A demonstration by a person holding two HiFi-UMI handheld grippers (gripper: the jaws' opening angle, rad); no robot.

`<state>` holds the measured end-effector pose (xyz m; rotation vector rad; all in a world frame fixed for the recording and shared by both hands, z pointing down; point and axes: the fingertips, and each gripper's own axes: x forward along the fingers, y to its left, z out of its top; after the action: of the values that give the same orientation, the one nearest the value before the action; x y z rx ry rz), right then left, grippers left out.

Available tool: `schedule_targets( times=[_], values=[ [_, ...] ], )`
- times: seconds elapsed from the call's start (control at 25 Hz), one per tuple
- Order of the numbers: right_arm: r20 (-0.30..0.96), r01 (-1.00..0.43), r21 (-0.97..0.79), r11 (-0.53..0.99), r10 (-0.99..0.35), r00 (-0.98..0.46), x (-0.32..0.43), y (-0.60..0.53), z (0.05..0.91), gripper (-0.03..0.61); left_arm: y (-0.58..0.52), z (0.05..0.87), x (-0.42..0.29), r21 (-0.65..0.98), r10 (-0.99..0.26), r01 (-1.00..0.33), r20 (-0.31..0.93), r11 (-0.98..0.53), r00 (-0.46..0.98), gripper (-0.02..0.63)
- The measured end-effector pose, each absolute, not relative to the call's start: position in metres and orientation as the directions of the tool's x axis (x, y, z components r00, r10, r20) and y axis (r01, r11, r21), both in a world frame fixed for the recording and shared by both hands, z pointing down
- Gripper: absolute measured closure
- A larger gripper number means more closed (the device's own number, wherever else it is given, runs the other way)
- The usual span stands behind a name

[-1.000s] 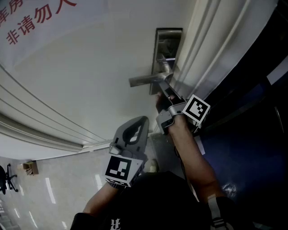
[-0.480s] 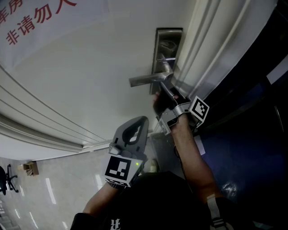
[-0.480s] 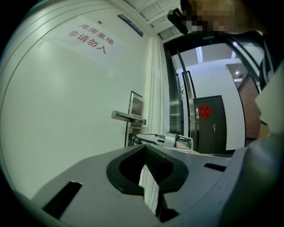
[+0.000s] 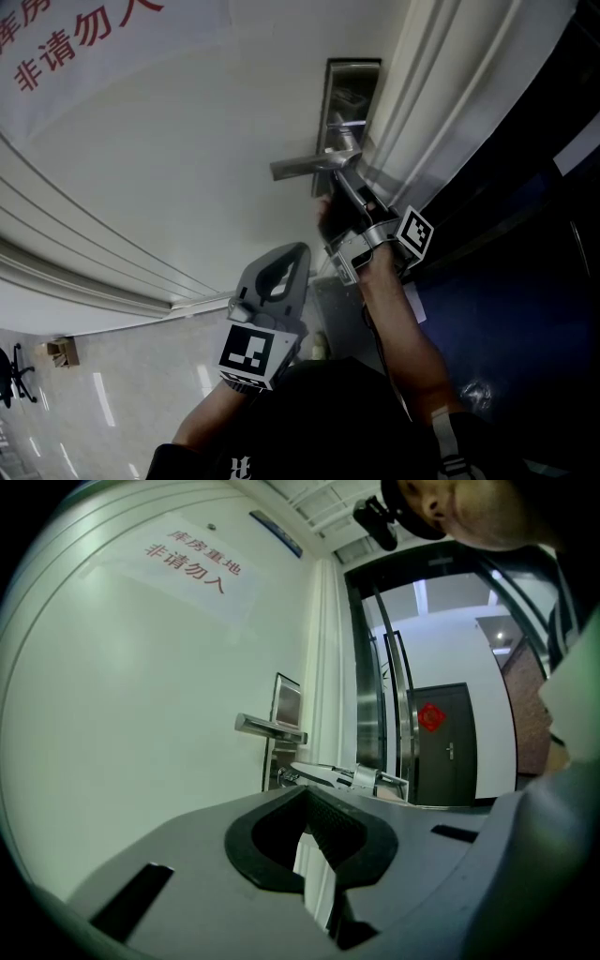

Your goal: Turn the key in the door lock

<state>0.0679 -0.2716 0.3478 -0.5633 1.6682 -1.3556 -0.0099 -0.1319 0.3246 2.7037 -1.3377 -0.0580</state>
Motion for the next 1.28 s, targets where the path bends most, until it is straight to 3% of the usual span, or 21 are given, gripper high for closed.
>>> schedule_targets(
  times=[0.24, 0.52, 0.68, 0.8, 0.92, 1.04, 1.16, 1.28],
  values=[
    [-0.319, 0.066, -0.94, 0.334, -0.795, -0.516, 0.083, -0.259, 0.348, 0.496, -0.132, 0.325, -0.006, 0.13, -0.786, -0.78, 0.012, -0.612, 0.618, 0.606],
    [-0.192, -0.344, -0.791, 0.506, -0.739, -0.645, 0.083, -0.247, 0.333, 0.497, -0.132, 0.324, 0.002, 0.125, -0.773, -0.768, 0.008, -0.628, 0.634, 0.606],
    [-0.072, -0.617, -0.497, 0.61, -0.738, -0.671, 0.082, -0.238, 0.322, 0.497, -0.131, 0.324, 0.002, 0.122, -0.774, -0.769, 0.008, -0.628, 0.633, 0.606],
    [0.04, -0.769, -0.032, 0.638, -0.768, -0.639, 0.077, -0.234, 0.317, 0.497, -0.131, 0.324, 0.003, 0.121, -0.775, -0.77, 0.01, -0.626, 0.632, 0.606],
    [0.105, -0.707, 0.42, 0.569, -0.804, -0.585, 0.068, -0.23, 0.319, 0.497, -0.131, 0.324, 0.003, 0.115, -0.776, -0.772, 0.011, -0.625, 0.63, 0.606],
    [0.136, -0.524, 0.725, 0.447, -0.838, -0.528, 0.063, -0.229, 0.328, 0.496, -0.132, 0.323, 0.003, 0.111, -0.779, -0.775, 0.008, -0.622, 0.627, 0.606],
    [0.119, -0.293, 0.913, 0.283, -0.873, -0.473, 0.061, -0.231, 0.337, 0.497, -0.132, 0.323, 0.003, 0.118, -0.782, -0.778, 0.014, -0.618, 0.623, 0.606],
    [0.087, -0.077, 0.988, 0.135, -0.891, -0.445, 0.059, -0.234, 0.344, 0.497, -0.133, 0.323, 0.002, 0.113, -0.786, -0.781, 0.009, -0.614, 0.618, 0.606]
  ],
)
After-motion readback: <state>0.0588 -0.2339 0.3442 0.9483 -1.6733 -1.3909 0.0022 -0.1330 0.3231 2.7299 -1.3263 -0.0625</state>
